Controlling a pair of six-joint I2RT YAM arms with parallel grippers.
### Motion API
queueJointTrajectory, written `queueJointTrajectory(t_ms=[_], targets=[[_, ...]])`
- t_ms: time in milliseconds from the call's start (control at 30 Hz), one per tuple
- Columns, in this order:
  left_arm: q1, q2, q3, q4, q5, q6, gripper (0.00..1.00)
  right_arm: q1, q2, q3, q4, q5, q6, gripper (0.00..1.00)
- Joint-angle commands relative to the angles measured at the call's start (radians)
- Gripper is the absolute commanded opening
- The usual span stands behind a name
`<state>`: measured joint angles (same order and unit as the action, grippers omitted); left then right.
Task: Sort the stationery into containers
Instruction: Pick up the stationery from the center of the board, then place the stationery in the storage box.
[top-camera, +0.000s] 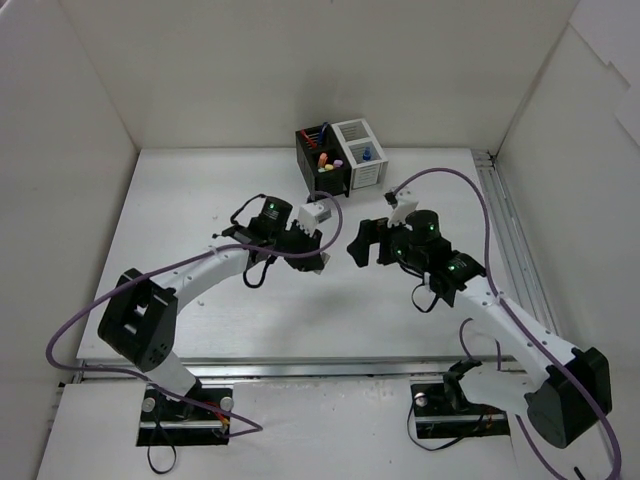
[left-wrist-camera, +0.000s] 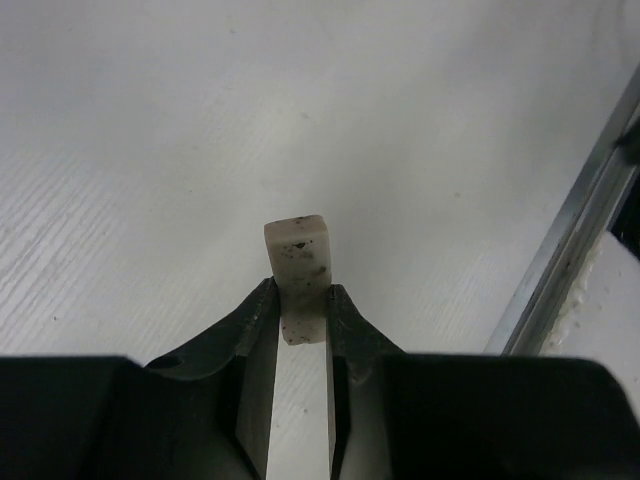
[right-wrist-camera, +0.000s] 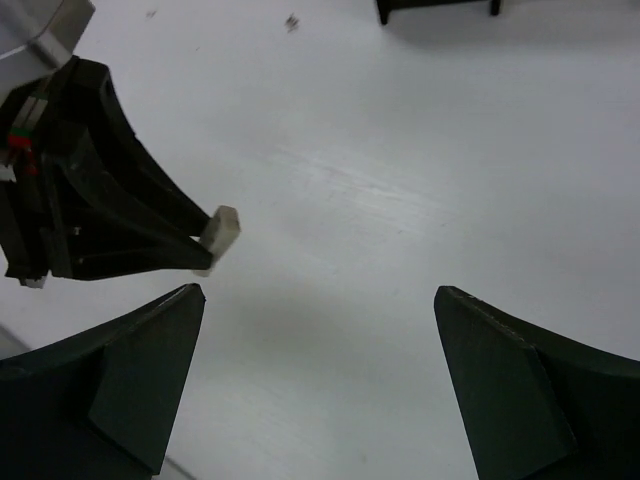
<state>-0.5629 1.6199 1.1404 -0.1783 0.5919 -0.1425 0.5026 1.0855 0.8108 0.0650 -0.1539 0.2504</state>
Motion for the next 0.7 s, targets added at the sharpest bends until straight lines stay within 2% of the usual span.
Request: queueJointTrajectory(t_ms=[0,133,233,567,667], targets=[[-0.02,-0.077,0.024,-0.015,0.06,0.248,0.0,-0.003,0.063,0.07,0.006,-0.232,0.081,0.98],[-0.031,-0.091,0.028,-0.032,0.017,0.276,0.0,-0.003,0.142,0.091,0.028,-0.4,0.092,0.95],[-0.04,-0.1,0.036,-0.041,0.005,0.287,0.0,0.001,0.194,0.09,0.067,-0.458,0.124,0.9],[-0.068,-0.121,0.039,-0.056,-0.021,0.314,0.0,0.001,0.304,0.067,0.272,-0.383,0.26,0.72],[-0.068,-0.127,0.036,-0.053,-0.023,0.316,0.0,0.001,0.323,0.065,0.309,-0.375,0.277,0.7]])
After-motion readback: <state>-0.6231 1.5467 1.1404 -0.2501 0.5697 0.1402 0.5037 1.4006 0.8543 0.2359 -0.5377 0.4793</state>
